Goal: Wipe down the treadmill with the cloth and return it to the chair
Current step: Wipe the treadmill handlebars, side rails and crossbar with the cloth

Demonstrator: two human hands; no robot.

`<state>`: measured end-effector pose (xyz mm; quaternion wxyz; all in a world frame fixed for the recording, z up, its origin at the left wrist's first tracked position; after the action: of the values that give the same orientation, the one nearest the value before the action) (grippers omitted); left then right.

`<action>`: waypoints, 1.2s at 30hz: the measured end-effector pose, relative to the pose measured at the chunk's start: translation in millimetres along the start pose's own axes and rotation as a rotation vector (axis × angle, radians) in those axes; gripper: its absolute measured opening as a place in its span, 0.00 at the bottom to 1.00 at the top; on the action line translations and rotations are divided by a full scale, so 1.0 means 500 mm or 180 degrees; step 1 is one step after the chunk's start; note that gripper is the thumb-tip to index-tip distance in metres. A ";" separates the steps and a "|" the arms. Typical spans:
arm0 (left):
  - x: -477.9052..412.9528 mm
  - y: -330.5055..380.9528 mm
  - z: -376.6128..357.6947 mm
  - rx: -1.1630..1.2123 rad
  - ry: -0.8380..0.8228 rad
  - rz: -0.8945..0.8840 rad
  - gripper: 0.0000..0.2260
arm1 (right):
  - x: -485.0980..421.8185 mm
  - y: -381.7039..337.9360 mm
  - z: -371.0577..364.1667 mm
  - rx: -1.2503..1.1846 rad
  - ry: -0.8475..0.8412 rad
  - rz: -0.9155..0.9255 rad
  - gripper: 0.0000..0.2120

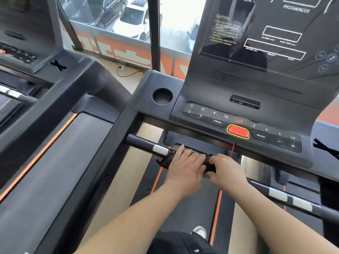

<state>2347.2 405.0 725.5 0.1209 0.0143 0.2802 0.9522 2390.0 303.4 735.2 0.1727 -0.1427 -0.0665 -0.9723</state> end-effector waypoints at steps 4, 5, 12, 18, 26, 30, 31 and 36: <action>0.016 -0.144 0.057 -0.0507 -0.0194 -0.0032 0.21 | -0.003 0.003 -0.002 -0.0010 -0.0008 -0.0036 0.13; 0.022 -0.199 0.094 -0.0676 -0.0032 0.0272 0.21 | -0.002 0.004 -0.004 -0.0034 -0.0025 -0.0050 0.13; 0.015 -0.101 0.054 -0.0554 0.0222 0.0770 0.20 | -0.002 0.003 -0.007 -0.0037 -0.0047 -0.0122 0.14; 0.046 -0.169 0.073 -0.0477 -0.0136 -0.0190 0.23 | -0.008 0.006 -0.007 -0.0044 -0.0084 -0.0135 0.14; 0.016 -0.162 0.075 -0.0679 0.0160 0.1056 0.25 | 0.012 0.001 -0.015 -0.0121 0.0201 -0.0096 0.14; 0.003 -0.033 0.004 -0.0297 -0.0190 -0.0492 0.24 | 0.067 0.016 -0.001 -0.0426 0.0776 0.0194 0.25; 0.003 -0.038 0.010 -0.0353 -0.0216 -0.0734 0.24 | 0.084 0.038 0.003 -0.0477 0.0904 0.0187 0.28; -0.009 -0.095 0.049 -0.0762 -0.0013 -0.0312 0.21 | 0.127 0.183 -0.028 -0.0204 0.0437 -0.0333 0.28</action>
<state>2364.2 455.5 721.0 0.1688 -0.0120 0.1645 0.9717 2361.9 195.6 748.2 0.1212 -0.0776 -0.0308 -0.9891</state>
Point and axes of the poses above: each hand's wrist, its own x-axis away from the middle knuckle, its own z-axis out of the back of the hand, y = z × x, the point moved 10 cm from there along -x, towards the middle knuckle, and after that the axes turned 14 degrees about x, right-handed, at the moved point
